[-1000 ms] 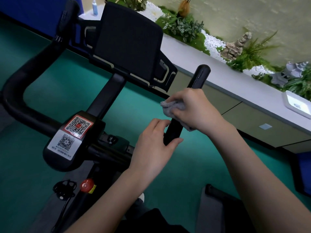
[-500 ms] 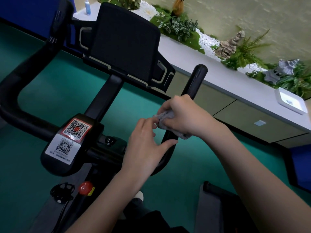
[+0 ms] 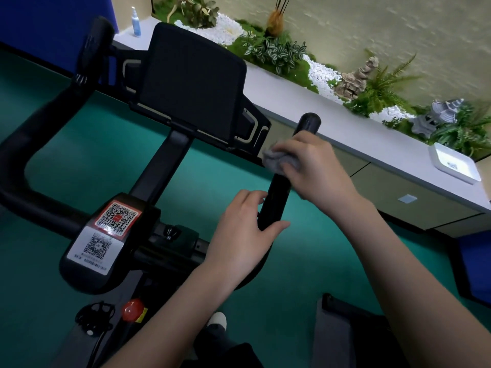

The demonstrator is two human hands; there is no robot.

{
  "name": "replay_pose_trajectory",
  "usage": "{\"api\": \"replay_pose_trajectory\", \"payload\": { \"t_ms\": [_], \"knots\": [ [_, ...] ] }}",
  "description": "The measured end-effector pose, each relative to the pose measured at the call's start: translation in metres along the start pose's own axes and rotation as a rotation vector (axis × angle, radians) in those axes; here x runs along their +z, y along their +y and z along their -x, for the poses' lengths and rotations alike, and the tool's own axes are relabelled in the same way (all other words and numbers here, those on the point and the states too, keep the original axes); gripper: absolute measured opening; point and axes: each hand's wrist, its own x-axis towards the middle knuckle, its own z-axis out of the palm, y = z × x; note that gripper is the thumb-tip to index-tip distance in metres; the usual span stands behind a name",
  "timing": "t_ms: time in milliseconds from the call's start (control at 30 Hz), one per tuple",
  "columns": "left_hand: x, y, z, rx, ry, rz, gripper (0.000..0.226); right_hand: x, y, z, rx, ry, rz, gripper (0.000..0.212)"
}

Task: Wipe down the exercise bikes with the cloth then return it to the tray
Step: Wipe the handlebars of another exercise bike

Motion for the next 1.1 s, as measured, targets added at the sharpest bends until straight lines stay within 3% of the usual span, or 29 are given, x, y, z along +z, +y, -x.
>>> {"api": "replay_pose_trajectory", "payload": {
  "t_ms": [200, 433, 667, 900, 1100],
  "knots": [
    [0.004, 0.009, -0.018, -0.009, -0.009, -0.012, 0.065, 0.004, 0.02, 0.01, -0.014, 0.432, -0.166, 0.028],
    [0.01, 0.012, -0.03, -0.028, -0.012, -0.043, 0.056, 0.04, 0.03, 0.044, -0.047, 0.364, -0.37, 0.028],
    [0.017, 0.013, -0.035, -0.033, 0.025, -0.014, 0.058, 0.022, 0.053, 0.012, 0.057, 0.71, -0.44, 0.025],
    [0.023, 0.018, -0.05, -0.003, 0.048, 0.035, 0.067, 0.058, 0.039, 0.034, 0.035, 0.656, -0.528, 0.027],
    [0.028, 0.017, -0.051, 0.013, 0.082, 0.082, 0.061, 0.038, 0.047, -0.004, 0.2, 0.812, -0.702, 0.029]
  ]
}}
